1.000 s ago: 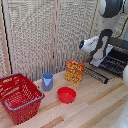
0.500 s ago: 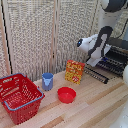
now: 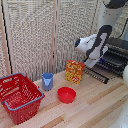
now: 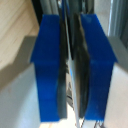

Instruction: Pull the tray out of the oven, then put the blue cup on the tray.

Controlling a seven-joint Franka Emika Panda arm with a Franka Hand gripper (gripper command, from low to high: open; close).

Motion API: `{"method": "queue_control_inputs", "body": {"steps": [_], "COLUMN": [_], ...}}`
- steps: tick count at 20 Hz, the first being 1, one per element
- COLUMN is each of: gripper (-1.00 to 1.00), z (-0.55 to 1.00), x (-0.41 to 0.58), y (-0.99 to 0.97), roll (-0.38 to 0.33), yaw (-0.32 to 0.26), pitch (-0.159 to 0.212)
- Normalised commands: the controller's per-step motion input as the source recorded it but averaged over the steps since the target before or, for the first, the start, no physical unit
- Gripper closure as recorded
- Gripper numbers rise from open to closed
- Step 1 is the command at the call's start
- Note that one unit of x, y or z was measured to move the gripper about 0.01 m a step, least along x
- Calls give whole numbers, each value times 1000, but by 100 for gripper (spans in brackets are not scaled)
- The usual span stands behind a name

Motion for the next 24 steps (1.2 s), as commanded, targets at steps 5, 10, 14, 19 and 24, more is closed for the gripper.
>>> {"method": "queue_control_inputs", "body": {"steps": [5, 10, 14, 19, 24], "gripper": [100, 100, 100, 100, -100], "z": [-557, -157, -237, -164, 12], "x": [335, 189, 192, 272, 58], "y": [980, 804, 944, 754, -49], "roll": [-23, -74, -41, -6, 0], "yaw": [-48, -10, 4, 15, 17], "pitch": [-27, -13, 0, 6, 13]}}
